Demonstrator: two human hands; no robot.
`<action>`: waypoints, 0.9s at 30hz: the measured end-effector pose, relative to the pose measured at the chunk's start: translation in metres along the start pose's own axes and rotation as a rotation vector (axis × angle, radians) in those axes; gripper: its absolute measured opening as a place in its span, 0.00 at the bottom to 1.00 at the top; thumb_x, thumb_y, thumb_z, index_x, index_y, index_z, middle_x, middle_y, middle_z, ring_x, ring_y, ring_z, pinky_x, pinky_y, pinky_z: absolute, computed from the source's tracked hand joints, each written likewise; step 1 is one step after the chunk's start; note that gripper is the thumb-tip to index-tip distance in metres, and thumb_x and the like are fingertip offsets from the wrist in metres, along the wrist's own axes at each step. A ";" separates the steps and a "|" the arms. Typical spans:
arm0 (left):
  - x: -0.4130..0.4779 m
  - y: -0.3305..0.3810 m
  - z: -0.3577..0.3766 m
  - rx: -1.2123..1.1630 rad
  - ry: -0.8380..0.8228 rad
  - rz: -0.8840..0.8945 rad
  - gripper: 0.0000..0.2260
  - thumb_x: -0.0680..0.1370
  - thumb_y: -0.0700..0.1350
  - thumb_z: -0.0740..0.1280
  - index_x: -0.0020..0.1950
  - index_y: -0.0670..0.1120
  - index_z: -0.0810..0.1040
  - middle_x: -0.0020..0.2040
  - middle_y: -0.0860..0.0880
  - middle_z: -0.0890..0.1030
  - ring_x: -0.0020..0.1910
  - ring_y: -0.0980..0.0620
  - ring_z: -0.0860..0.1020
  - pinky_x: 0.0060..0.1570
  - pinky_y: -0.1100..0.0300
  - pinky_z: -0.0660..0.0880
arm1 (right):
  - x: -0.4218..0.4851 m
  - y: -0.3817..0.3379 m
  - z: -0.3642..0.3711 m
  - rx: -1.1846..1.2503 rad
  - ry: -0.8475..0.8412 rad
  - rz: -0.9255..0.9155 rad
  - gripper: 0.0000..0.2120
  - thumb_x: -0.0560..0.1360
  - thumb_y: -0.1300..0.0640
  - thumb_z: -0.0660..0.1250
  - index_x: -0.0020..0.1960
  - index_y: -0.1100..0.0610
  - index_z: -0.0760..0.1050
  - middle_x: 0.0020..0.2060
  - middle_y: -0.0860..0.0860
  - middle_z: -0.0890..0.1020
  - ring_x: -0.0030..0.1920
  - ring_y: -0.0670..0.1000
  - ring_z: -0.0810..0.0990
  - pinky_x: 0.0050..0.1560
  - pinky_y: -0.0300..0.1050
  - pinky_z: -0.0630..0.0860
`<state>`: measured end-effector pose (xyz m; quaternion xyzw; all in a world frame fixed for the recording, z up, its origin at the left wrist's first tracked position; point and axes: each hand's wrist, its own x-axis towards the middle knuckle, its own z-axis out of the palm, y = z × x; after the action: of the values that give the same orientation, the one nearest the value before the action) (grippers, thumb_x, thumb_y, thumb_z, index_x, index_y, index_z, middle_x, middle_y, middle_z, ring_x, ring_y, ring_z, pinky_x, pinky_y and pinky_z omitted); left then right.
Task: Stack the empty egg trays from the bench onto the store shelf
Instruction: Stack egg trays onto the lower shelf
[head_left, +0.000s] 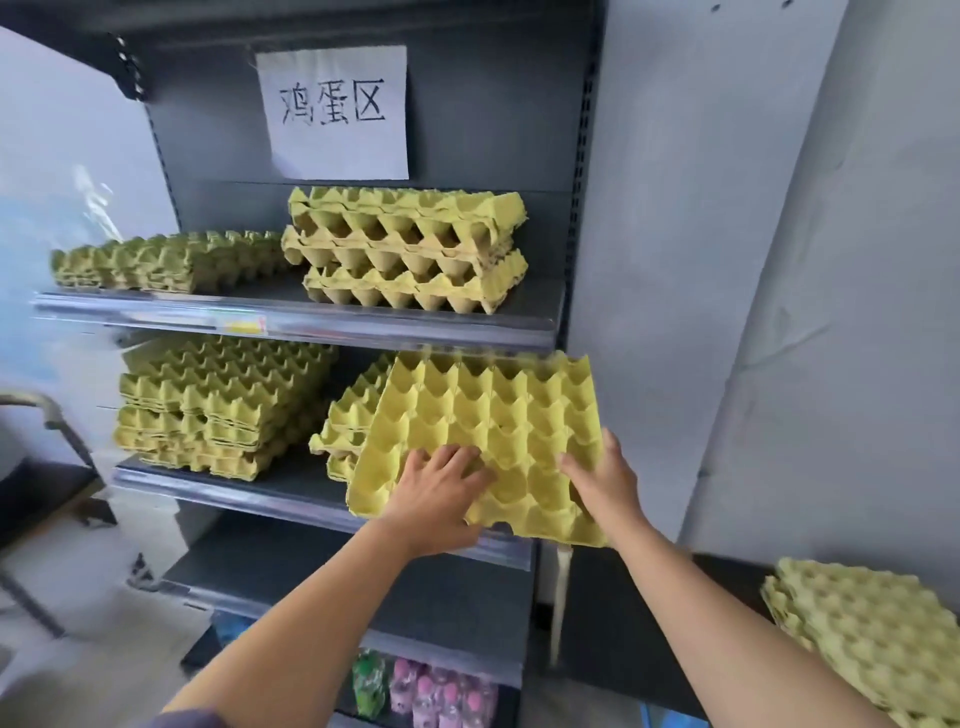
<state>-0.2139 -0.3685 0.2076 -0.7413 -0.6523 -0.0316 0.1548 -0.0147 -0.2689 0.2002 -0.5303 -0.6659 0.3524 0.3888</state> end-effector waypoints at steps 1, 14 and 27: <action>-0.008 -0.018 0.001 0.003 -0.002 -0.019 0.28 0.71 0.60 0.60 0.70 0.55 0.63 0.72 0.49 0.61 0.70 0.47 0.58 0.64 0.44 0.58 | -0.001 -0.011 0.017 0.004 -0.011 -0.011 0.39 0.74 0.46 0.68 0.77 0.56 0.51 0.74 0.54 0.63 0.72 0.56 0.62 0.68 0.51 0.63; -0.006 -0.170 0.016 -0.032 -0.018 -0.078 0.31 0.71 0.57 0.64 0.72 0.56 0.60 0.74 0.49 0.58 0.72 0.47 0.56 0.65 0.43 0.59 | -0.002 -0.072 0.130 -0.014 -0.078 -0.174 0.35 0.75 0.52 0.68 0.76 0.52 0.55 0.75 0.51 0.60 0.74 0.51 0.59 0.71 0.48 0.58; 0.072 -0.206 0.043 -0.071 -0.061 -0.145 0.30 0.74 0.54 0.64 0.74 0.52 0.58 0.74 0.47 0.58 0.71 0.45 0.58 0.66 0.49 0.60 | 0.074 -0.062 0.159 -0.560 -0.080 -0.379 0.26 0.76 0.43 0.63 0.69 0.56 0.68 0.77 0.56 0.49 0.70 0.56 0.68 0.61 0.47 0.72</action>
<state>-0.4116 -0.2670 0.2235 -0.6978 -0.7071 -0.0434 0.1057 -0.1932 -0.2175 0.1940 -0.4690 -0.8383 0.0982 0.2602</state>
